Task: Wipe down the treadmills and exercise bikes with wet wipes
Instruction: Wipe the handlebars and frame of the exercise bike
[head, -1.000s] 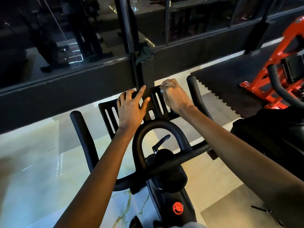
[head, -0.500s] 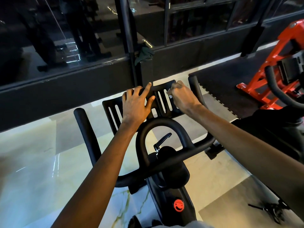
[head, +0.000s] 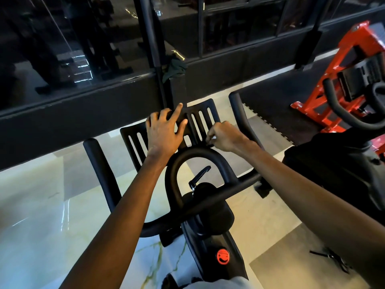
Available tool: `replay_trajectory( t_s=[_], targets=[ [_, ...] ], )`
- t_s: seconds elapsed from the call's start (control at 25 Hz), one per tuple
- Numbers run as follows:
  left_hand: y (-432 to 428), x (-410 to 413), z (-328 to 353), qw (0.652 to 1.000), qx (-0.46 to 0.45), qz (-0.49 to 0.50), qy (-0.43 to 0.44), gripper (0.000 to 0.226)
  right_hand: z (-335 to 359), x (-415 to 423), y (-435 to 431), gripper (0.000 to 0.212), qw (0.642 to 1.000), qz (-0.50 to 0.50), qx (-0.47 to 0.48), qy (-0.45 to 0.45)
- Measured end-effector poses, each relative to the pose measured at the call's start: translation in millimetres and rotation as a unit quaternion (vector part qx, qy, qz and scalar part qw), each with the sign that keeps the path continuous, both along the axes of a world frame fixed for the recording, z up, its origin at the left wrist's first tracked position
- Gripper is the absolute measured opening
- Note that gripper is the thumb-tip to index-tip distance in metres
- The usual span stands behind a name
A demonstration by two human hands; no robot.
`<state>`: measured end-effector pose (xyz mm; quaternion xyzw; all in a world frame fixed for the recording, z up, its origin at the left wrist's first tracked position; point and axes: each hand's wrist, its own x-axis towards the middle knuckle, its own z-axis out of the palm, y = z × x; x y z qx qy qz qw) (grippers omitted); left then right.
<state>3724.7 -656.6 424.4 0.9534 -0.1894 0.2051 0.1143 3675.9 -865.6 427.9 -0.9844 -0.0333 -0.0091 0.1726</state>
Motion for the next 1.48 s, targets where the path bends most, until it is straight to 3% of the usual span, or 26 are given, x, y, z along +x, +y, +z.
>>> replay_trajectory(
  t_s=[0.16,0.28,0.4,0.52,0.64,1.08,1.48],
  targets=[
    [-1,-1,2,1.000,-0.010,0.001,0.001,0.054,5,-4,3,0.018,0.998,0.030,0.044,0.019],
    [-1,-3,3,1.000,-0.017,-0.003,0.001,0.055,7,2,-4,0.012,0.999,0.049,0.004,0.014],
    [0,-3,2,1.000,-0.014,-0.002,0.006,0.055,13,12,-9,0.017,0.998,0.017,-0.027,-0.048],
    [-1,-2,1,1.000,-0.013,0.004,0.001,0.055,22,15,-18,0.025,0.990,-0.007,0.022,-0.142],
    [-2,-1,0,1.000,-0.015,0.002,0.002,0.055,9,-2,-17,0.025,0.981,-0.024,0.066,-0.180],
    [1,2,-1,1.000,-0.012,-0.009,0.005,0.054,-14,-30,-9,0.022,0.954,-0.138,0.186,-0.192],
    [3,2,0,0.999,-0.019,-0.032,0.016,0.054,-28,-50,-3,0.028,0.957,-0.179,0.165,-0.157]
  ],
)
